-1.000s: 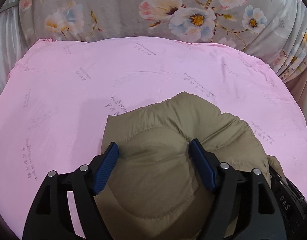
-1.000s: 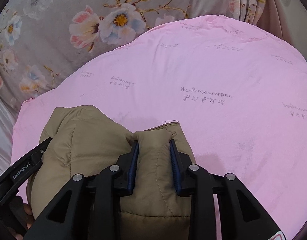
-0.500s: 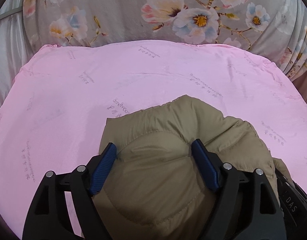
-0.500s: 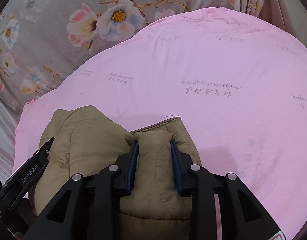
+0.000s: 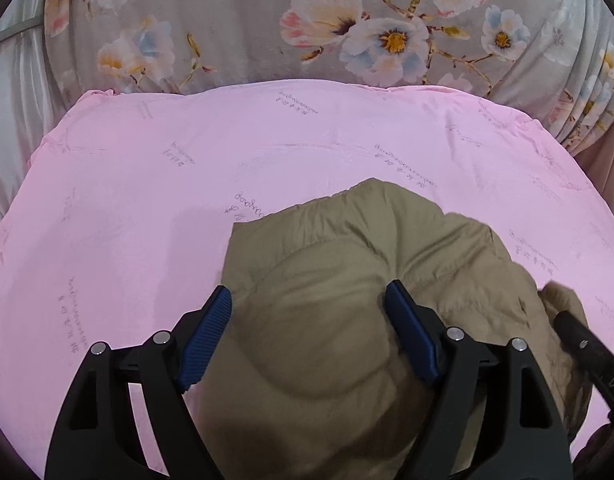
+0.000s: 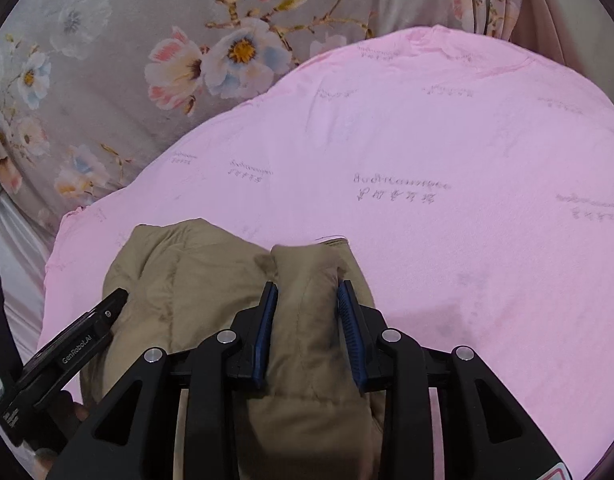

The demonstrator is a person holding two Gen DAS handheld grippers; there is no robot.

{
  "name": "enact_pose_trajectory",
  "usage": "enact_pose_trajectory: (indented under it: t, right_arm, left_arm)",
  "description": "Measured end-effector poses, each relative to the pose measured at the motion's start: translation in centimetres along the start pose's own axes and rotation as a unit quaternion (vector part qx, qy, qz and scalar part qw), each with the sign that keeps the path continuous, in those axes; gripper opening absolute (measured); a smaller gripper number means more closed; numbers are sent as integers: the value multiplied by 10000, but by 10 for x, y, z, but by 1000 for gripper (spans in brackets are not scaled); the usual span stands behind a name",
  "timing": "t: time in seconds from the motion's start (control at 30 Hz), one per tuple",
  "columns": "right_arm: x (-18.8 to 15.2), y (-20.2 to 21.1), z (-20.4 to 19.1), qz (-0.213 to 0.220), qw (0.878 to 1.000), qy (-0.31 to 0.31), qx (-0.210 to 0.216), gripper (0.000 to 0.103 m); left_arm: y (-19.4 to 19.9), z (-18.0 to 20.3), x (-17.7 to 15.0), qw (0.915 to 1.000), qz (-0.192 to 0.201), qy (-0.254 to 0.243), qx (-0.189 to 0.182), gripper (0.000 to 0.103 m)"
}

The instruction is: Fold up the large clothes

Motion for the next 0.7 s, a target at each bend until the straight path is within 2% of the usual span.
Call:
enact_pose_trajectory:
  t: [0.1, 0.23, 0.37, 0.53, 0.7]
  right_arm:
    - [-14, 25, -4, 6, 9990, 436, -80, 30]
    - [-37, 24, -8, -15, 9941, 1003, -417, 29]
    - [-47, 14, -5, 1, 9950, 940, -350, 29]
    - [-53, 8, 0, 144, 9964, 796, -241, 29]
    - [-56, 8, 1, 391, 9954, 802, -337, 28]
  left_arm:
    - [33, 6, -16, 9999, -16, -90, -126, 77]
    - [44, 12, -39, 9998, -10, -172, -20, 77]
    - [39, 9, -46, 9994, 180, -209, 227, 87]
    - [35, 10, -49, 9983, 346, -277, 375, 89]
    - [34, 15, -50, 9957, 537, -450, 609, 89]
Point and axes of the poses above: each gripper's, at about its wrist camera, not at the fingertips, and y roughly against the way its jaws point, z to its right, x to its top, the point moved 9 cm from there along -y, roughly the way its jaws point, and after that the axes turned 9 degrees about -x, right-handed, at the moved point
